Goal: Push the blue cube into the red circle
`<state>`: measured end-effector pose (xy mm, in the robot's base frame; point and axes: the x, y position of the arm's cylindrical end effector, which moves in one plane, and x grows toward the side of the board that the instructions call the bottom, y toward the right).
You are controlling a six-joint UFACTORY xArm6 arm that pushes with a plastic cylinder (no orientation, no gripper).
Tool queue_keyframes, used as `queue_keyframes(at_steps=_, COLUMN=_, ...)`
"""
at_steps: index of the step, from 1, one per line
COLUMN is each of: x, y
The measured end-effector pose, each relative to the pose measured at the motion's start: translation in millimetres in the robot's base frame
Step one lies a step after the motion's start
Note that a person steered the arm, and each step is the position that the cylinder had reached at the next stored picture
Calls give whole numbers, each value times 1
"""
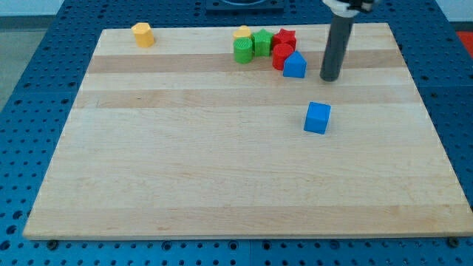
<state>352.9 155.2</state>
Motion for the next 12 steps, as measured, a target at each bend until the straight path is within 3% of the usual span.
queue_keyframes(at_steps=4, x=146, y=0)
queue_keyframes(at_steps=6, x=141, y=-37)
queue_keyframes(at_steps=12, x=49, y=-37)
